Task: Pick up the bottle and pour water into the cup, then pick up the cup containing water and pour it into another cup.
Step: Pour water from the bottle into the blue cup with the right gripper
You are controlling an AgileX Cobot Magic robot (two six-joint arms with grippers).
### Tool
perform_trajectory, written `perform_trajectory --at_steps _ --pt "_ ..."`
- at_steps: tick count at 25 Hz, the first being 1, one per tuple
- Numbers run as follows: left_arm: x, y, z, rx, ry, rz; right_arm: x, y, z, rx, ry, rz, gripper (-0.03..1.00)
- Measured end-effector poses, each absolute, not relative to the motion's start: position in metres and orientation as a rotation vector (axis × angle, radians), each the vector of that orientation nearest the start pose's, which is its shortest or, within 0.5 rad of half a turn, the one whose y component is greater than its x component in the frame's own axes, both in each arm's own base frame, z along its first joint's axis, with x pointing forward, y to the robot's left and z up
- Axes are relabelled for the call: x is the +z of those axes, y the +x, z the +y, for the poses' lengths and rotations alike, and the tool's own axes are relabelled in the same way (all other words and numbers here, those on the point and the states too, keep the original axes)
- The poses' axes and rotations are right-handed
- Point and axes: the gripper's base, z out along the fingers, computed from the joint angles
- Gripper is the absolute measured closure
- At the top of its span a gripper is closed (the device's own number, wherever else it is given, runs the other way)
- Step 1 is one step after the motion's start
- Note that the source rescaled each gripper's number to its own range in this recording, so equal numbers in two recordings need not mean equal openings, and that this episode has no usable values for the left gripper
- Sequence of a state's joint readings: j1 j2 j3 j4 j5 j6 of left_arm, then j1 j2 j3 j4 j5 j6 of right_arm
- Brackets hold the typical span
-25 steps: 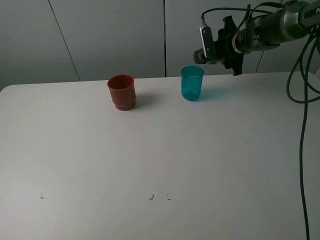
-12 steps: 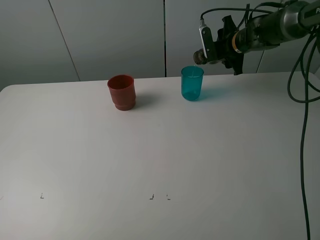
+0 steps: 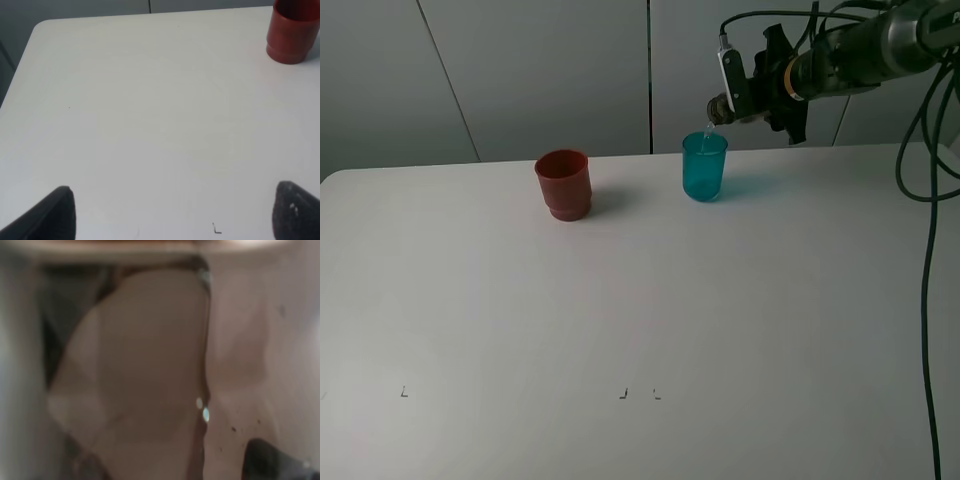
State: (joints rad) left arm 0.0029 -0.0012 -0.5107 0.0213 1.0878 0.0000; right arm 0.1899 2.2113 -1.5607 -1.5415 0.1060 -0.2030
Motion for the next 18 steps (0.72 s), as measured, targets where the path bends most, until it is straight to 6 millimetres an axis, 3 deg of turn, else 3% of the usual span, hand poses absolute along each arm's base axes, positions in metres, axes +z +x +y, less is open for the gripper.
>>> perform_trajectory --at_steps 18 --pt "0.278 -0.0075 0.0017 0.027 -0.004 2.059 0.1652 0.4942 0.0851 -1.005 -1.888 1.33 0.97"
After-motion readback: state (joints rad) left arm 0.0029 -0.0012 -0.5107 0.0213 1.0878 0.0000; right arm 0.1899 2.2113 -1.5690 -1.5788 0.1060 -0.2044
